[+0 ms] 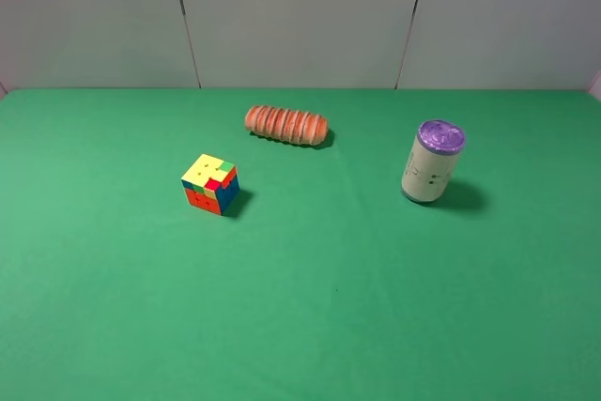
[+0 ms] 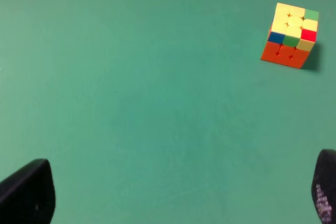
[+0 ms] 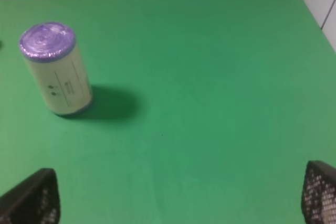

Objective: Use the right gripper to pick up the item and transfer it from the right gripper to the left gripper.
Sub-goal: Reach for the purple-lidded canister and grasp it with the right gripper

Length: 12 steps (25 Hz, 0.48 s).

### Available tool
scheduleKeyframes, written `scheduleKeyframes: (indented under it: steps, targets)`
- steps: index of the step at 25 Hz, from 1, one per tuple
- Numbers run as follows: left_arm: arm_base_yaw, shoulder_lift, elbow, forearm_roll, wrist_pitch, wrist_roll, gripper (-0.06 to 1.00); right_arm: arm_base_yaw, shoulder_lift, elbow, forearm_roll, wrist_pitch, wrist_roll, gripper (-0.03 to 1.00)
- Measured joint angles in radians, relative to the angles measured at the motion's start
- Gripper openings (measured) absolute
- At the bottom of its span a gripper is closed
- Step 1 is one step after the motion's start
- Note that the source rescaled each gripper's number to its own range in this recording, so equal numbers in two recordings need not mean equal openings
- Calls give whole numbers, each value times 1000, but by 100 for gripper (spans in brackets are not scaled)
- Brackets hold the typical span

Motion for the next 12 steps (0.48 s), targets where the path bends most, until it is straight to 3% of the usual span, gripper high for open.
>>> scheduleKeyframes:
  steps: [12]
  targets:
    - [0,0,0,0,0,0,93,0,0,0,0,0,0,100]
